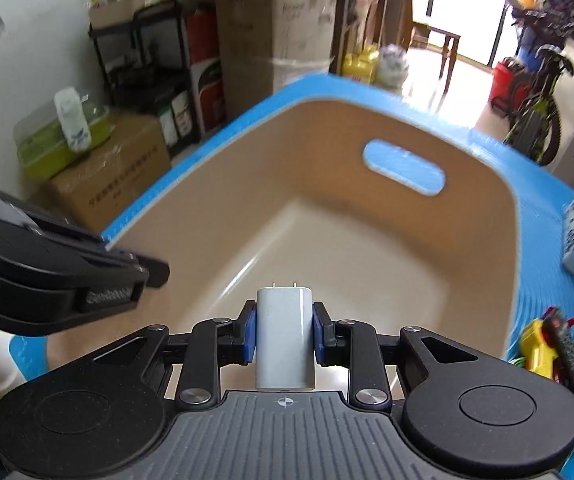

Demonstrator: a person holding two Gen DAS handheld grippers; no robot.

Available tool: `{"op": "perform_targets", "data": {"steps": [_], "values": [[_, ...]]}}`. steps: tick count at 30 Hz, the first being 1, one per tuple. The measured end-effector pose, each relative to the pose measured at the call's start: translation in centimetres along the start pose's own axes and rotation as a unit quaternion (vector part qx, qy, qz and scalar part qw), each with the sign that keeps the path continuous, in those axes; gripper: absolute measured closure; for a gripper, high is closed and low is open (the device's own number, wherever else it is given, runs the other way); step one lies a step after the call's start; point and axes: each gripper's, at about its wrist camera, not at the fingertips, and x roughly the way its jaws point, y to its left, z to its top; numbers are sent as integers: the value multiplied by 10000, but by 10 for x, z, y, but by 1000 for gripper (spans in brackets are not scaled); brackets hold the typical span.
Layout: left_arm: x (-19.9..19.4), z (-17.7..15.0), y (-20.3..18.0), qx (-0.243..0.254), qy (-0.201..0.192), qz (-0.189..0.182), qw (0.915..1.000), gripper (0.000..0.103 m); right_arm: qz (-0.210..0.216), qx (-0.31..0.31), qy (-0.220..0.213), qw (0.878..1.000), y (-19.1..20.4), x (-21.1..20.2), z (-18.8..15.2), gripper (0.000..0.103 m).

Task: Organize rigid objects
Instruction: 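Carry the white charger over the basket and release it inside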

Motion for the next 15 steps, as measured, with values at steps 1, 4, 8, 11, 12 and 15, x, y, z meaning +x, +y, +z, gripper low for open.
{"op": "perform_targets", "data": {"steps": [1,4,8,11,12,15], "values": [[0,0,0,4,1,4,10000,98,14,12,81,10000,-2,4,-1,67],[0,0,0,15,2,14,10000,98,1,59,317,9995,-5,15,-2,67],[0,1,0,26,6,32,10000,98,4,114,708,9974,-8,27,-5,67],[0,2,0,24,1,22,10000,98,-5,18,933,9956,-5,33,-5,67],[0,2,0,27,2,25,10000,98,-21,2,1013,9949,-4,36,-5,67],[0,2,0,24,9,34,10000,98,-14,23,982,9952,-5,34,-6,66]]}}
